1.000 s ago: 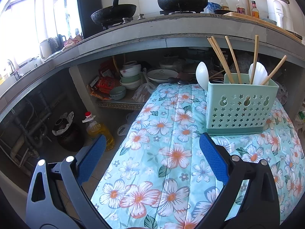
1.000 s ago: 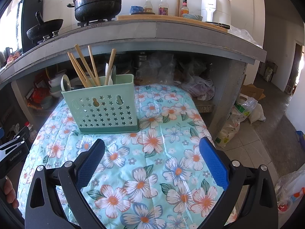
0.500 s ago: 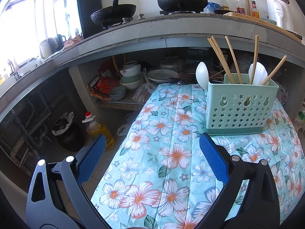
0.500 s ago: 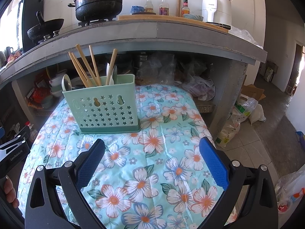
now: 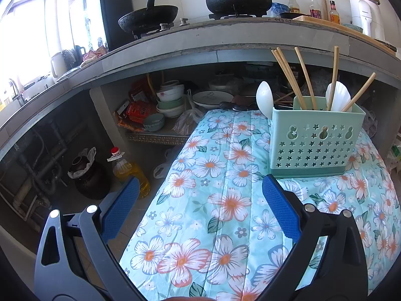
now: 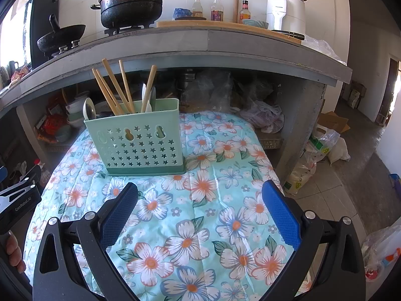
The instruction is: Organize utensils
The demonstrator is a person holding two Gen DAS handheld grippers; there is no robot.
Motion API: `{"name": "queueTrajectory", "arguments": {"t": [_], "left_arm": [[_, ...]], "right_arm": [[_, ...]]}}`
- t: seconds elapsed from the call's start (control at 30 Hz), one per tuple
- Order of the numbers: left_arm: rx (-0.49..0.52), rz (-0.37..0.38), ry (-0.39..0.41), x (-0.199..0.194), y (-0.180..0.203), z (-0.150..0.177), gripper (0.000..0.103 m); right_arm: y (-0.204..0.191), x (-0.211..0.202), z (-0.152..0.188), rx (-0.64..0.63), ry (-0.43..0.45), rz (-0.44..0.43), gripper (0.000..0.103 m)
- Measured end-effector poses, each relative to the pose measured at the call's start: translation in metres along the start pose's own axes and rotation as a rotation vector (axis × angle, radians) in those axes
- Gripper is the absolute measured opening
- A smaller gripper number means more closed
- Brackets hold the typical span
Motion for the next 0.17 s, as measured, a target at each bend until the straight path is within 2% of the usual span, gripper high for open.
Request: {"name": "queueTrajectory", "arguments": {"t": [0.17], "left_arm": [[0.002,0.000,0.002,-0.0004,0.0002,-0.0004,0.094]], "right_arm": [[-0.0003,-0.0002,-0.0004,0.001,-0.001,-0.002,0.096]]}}
Point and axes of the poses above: each gripper's, at about its wrist camera, not at the fingertips, and x roughly the way its jaws point, y to its right, z to its underside, the point moved 10 cm from there along x, roughly the way its jaws point, and after that the axes turned 14 degrees about -x, right-handed, at the moved point
